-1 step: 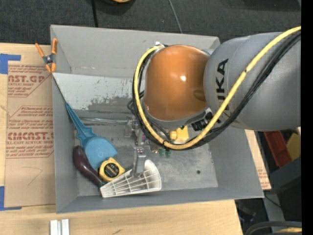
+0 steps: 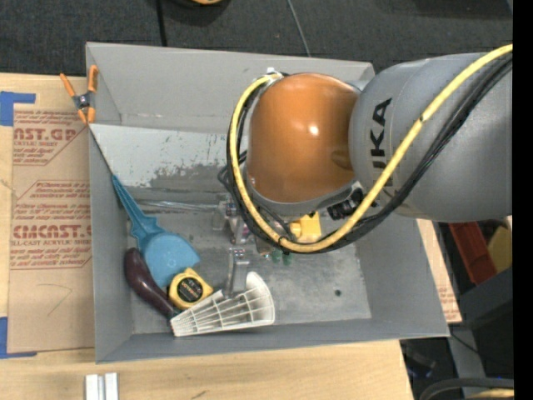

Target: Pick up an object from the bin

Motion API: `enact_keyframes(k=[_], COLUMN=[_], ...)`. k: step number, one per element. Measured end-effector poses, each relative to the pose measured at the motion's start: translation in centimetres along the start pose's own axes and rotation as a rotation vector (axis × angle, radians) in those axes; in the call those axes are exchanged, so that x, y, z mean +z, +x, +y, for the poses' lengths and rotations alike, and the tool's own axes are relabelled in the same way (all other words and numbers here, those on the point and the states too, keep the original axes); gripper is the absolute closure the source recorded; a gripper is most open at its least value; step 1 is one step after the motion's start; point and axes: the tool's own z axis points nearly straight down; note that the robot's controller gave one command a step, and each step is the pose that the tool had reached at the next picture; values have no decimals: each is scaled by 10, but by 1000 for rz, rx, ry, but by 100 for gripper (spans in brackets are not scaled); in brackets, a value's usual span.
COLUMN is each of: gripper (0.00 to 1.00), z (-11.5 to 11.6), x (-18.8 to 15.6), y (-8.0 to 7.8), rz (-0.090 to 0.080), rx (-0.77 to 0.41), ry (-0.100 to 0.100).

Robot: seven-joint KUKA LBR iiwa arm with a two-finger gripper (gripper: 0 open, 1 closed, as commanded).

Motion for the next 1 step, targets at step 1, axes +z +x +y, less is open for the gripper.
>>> enact_keyframes(k=[1], gripper=[0], z=[0], x=[17], y=[0], rz=[-7], rx=[-56], ry=[-2])
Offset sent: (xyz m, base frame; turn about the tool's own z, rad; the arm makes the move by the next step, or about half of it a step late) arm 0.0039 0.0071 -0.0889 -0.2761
